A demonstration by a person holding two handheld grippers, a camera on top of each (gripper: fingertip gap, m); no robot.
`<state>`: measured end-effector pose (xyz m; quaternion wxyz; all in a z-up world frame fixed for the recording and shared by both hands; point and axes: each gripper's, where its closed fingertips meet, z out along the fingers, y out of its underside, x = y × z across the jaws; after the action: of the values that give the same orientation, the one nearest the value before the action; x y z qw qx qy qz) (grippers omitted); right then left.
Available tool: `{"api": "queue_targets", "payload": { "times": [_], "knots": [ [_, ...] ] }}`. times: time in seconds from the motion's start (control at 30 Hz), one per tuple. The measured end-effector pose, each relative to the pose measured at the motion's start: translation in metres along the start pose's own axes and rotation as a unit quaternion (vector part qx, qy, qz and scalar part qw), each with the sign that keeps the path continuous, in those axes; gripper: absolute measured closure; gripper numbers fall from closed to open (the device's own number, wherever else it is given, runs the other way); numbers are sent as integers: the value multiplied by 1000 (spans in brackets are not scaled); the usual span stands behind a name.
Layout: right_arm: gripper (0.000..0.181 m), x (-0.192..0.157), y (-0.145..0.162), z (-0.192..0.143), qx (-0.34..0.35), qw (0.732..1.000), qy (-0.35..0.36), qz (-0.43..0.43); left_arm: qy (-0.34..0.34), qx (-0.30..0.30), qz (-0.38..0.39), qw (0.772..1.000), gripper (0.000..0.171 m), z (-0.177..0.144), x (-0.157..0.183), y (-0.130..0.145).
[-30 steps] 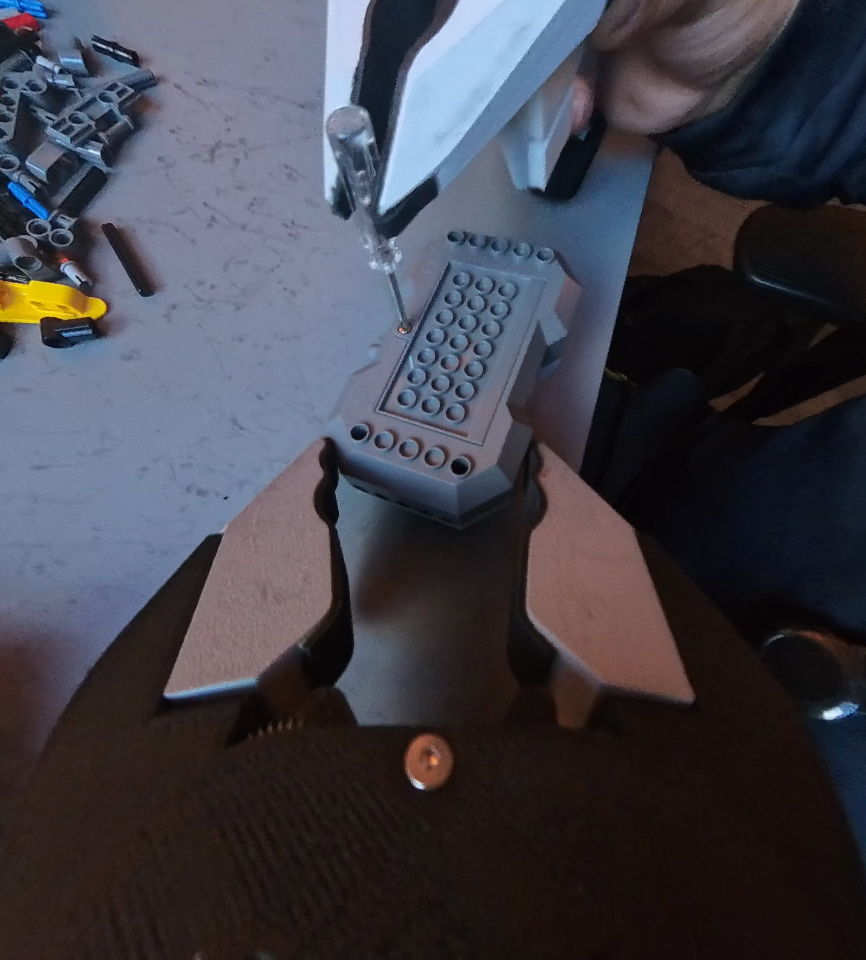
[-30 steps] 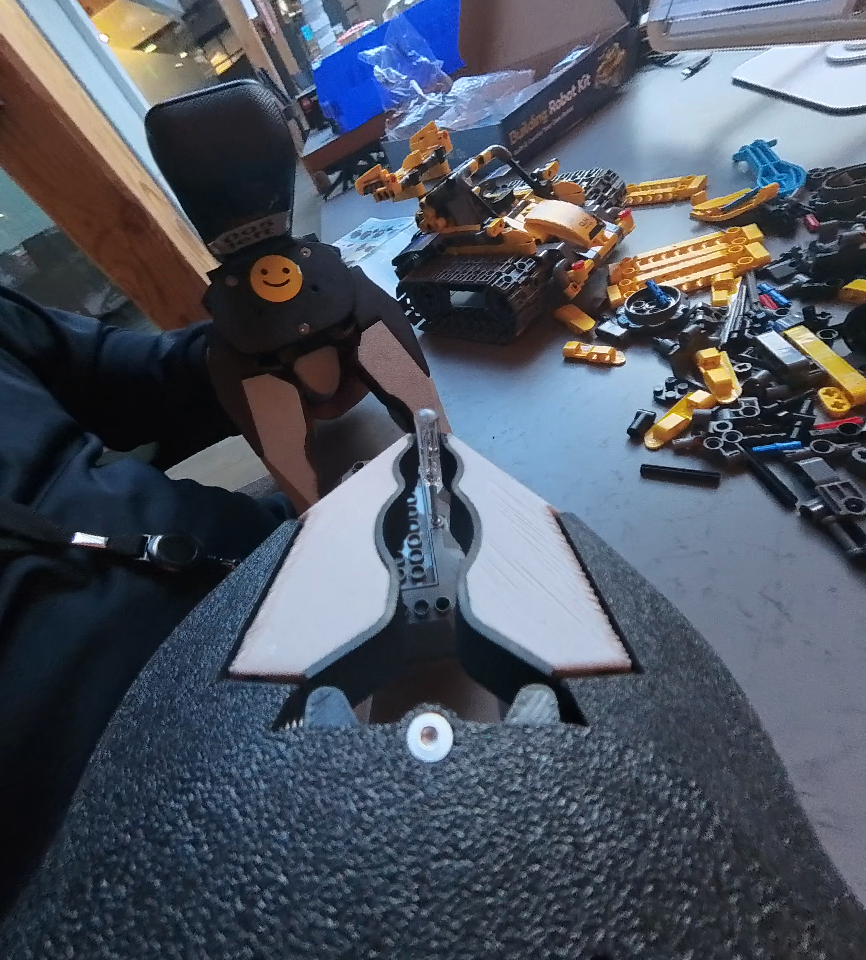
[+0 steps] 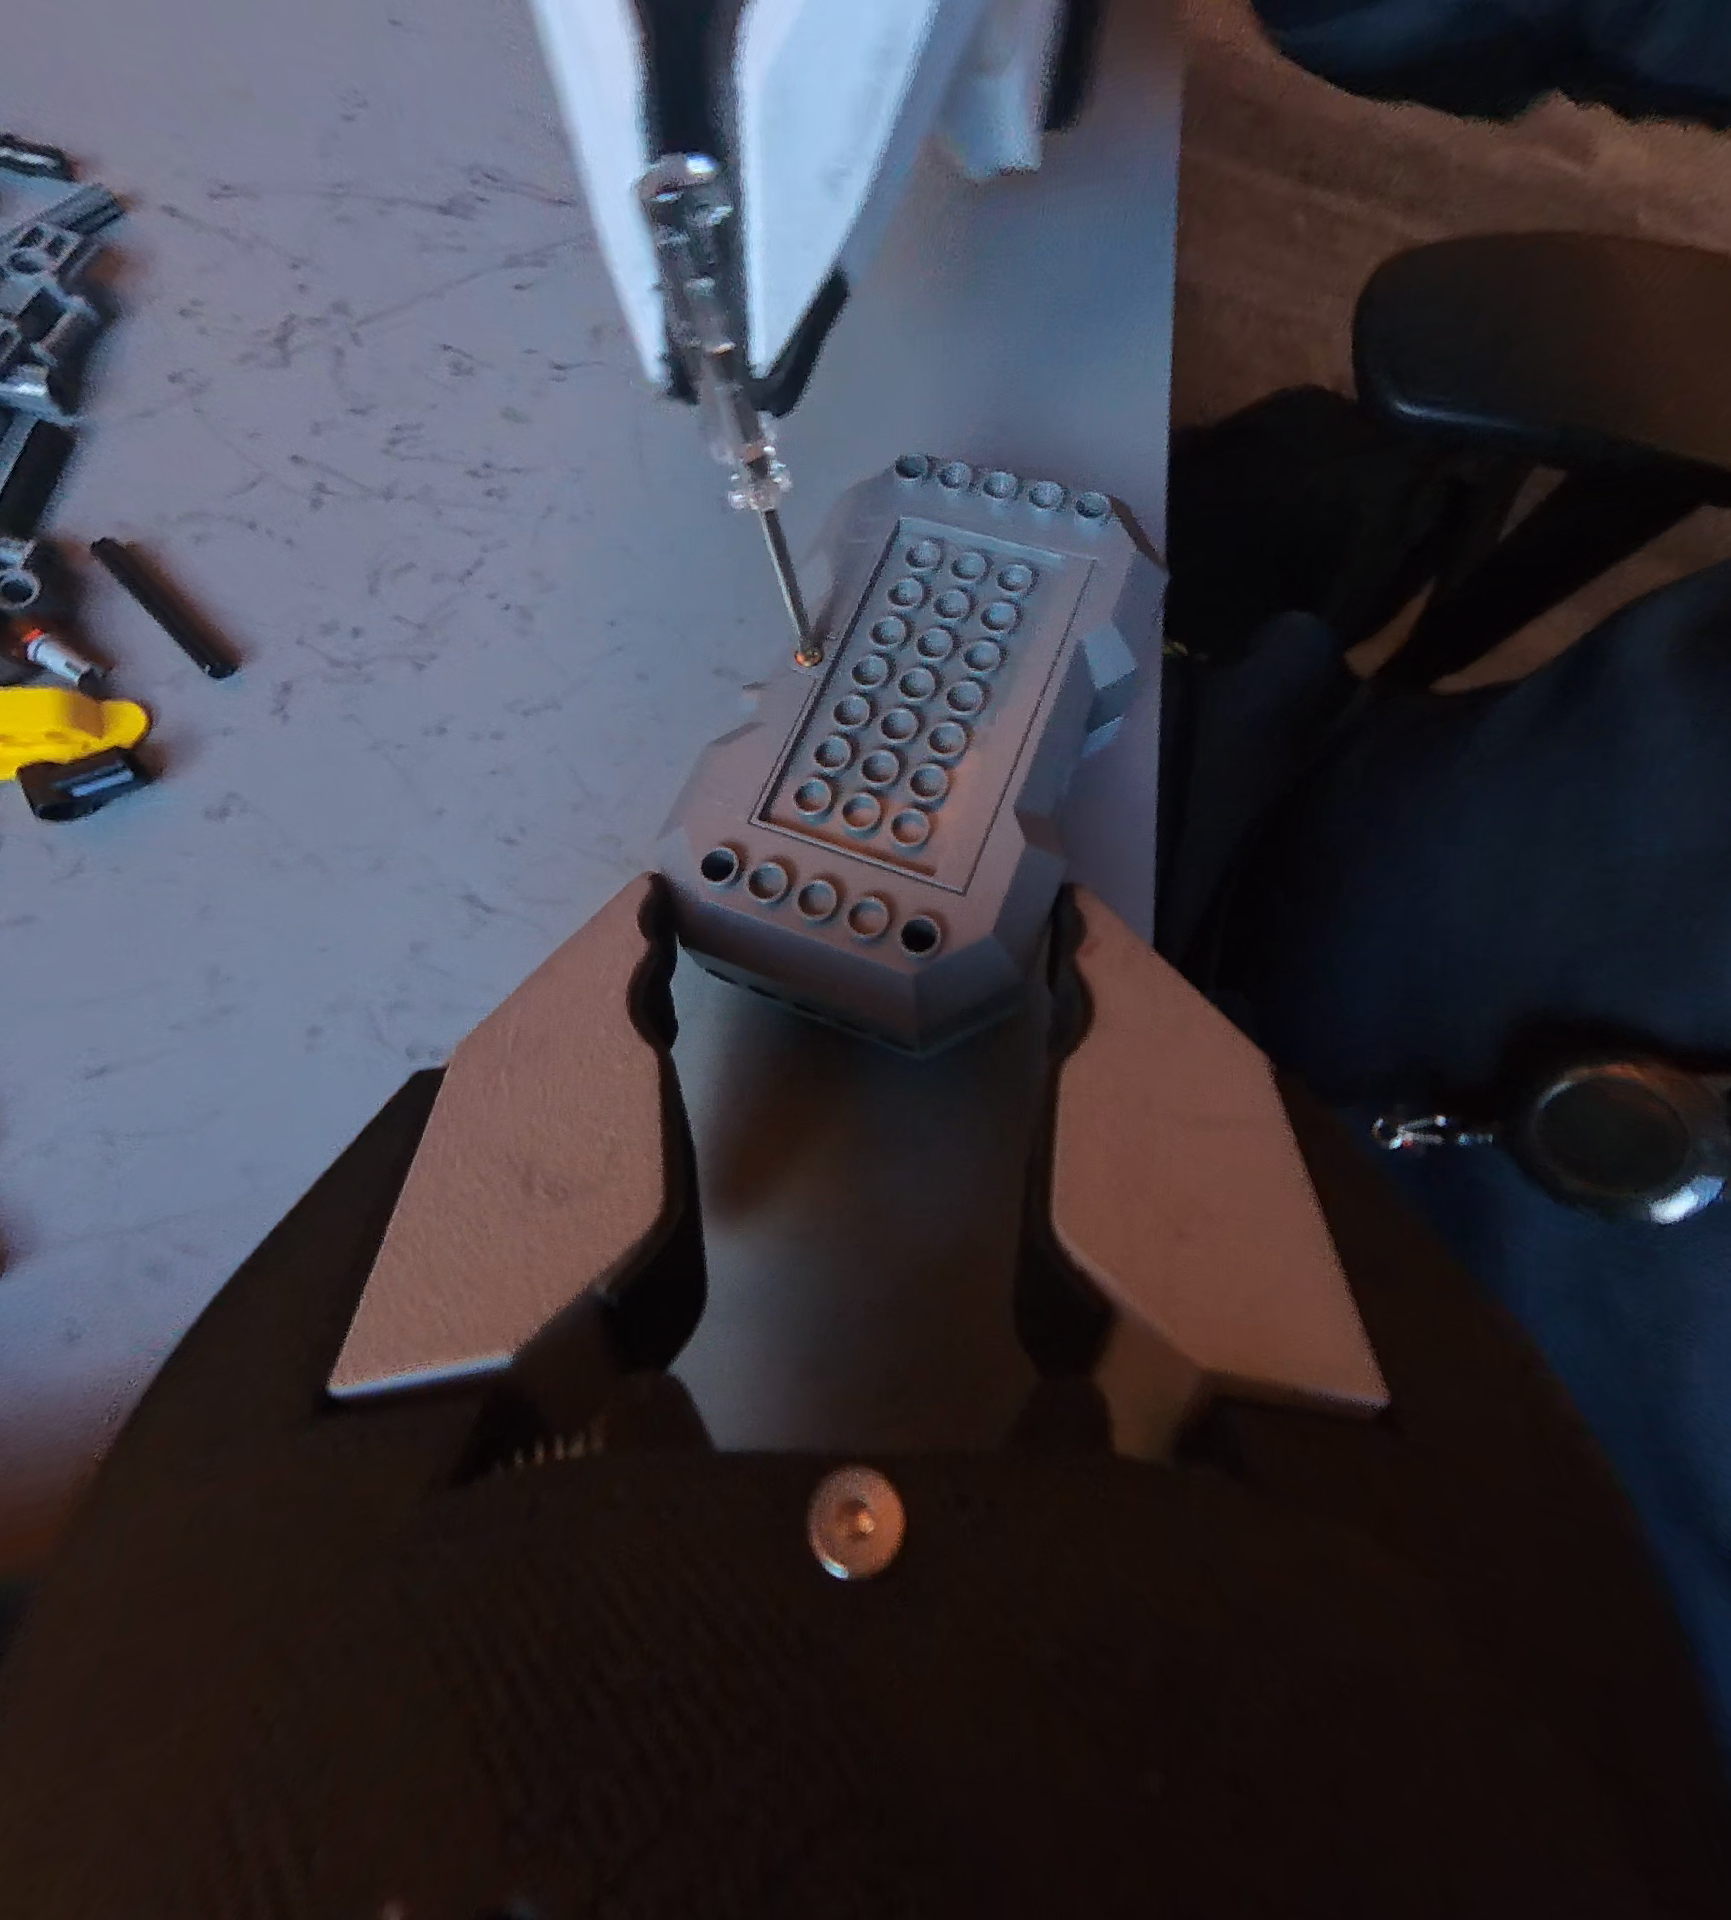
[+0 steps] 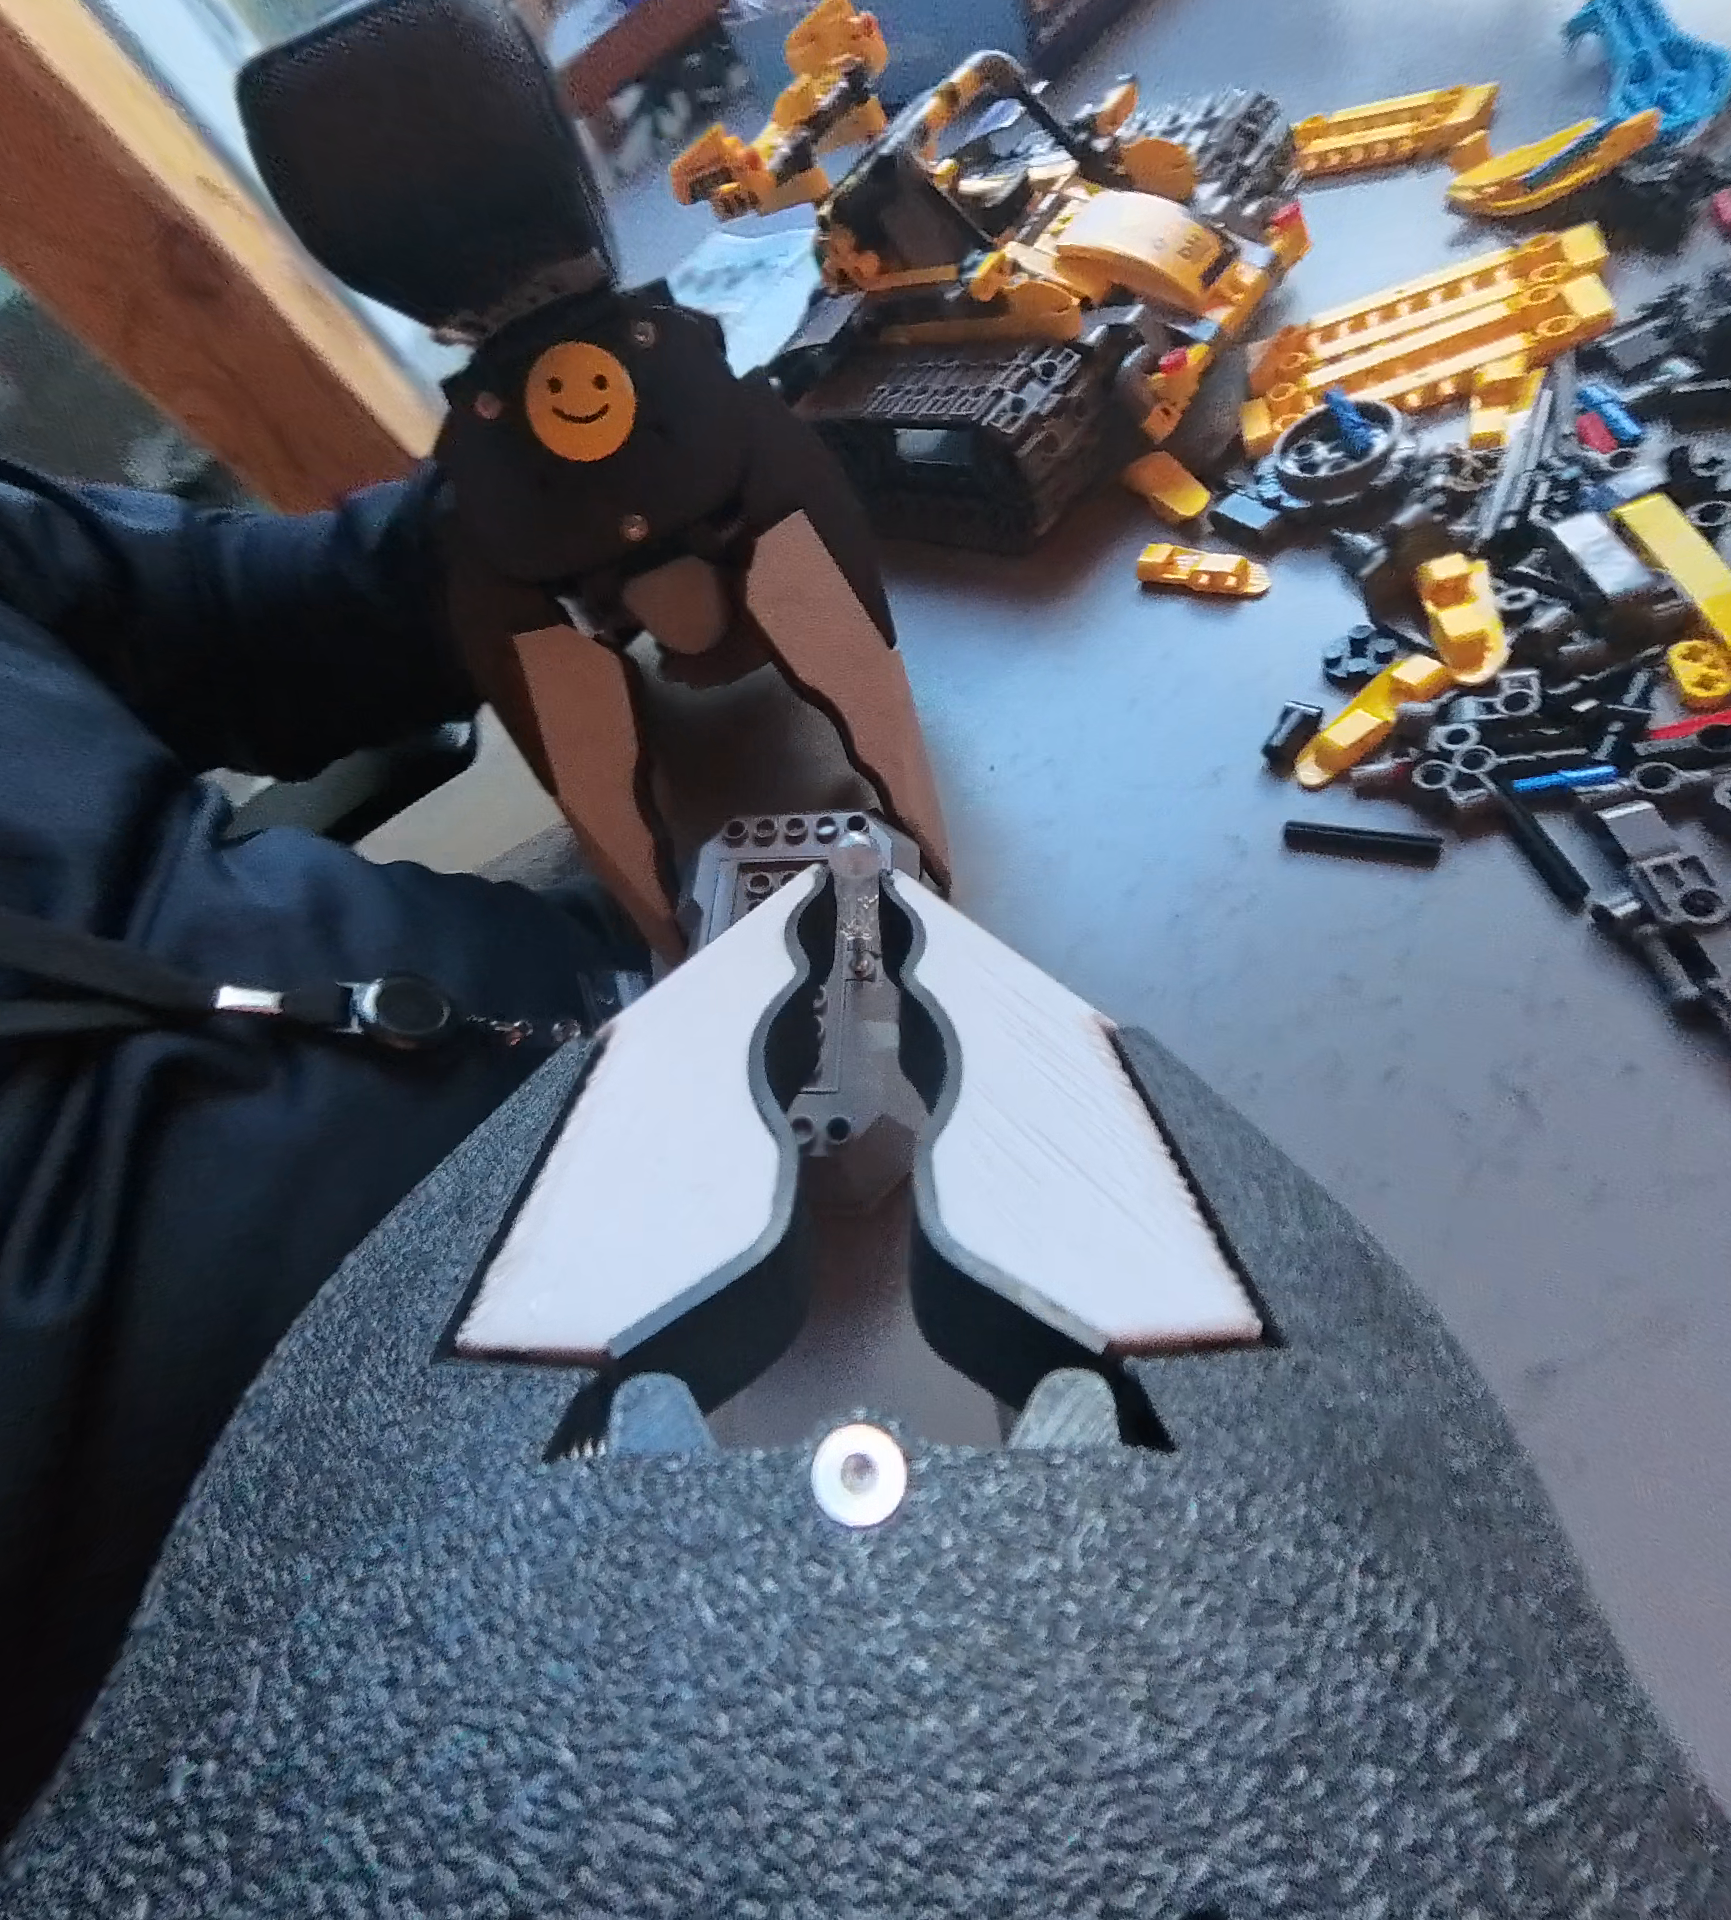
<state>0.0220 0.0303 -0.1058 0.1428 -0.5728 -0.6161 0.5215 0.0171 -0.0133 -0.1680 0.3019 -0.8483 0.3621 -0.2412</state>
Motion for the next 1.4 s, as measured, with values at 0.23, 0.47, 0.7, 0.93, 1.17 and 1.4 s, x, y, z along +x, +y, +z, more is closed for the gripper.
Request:
{"api": "queue_targets", "payload": {
  "times": [0.23, 0.47, 0.7, 0.93, 1.17, 1.4],
  "knots": [
    [174, -10, 4, 2, -33, 999, 16, -2, -17, 10, 0, 1000, 103, 2, 10, 1],
    [174, -9, 7, -1, -20, 998, -66, 3, 19, 6, 21, 1000, 105, -4, 5, 4],
    [174, -8, 7, -5, 27, 999, -17, -12, -79, 5, -54, 995, 123, -22, -43, 14],
    [174, -19, 10, -4, 37, 993, 54, -95, -93, 19, -103, 990, 112, -41, -16, 21],
    [174, -26, 11, 1, 37, 992, 69, -104, -60, 64, -134, 987, 87, -37, 32, -13],
    [174, -35, 16, 3, 35, 989, 95, -108, -128, 1, -95, 987, 96, -24, 14, 12]
  ]
}}
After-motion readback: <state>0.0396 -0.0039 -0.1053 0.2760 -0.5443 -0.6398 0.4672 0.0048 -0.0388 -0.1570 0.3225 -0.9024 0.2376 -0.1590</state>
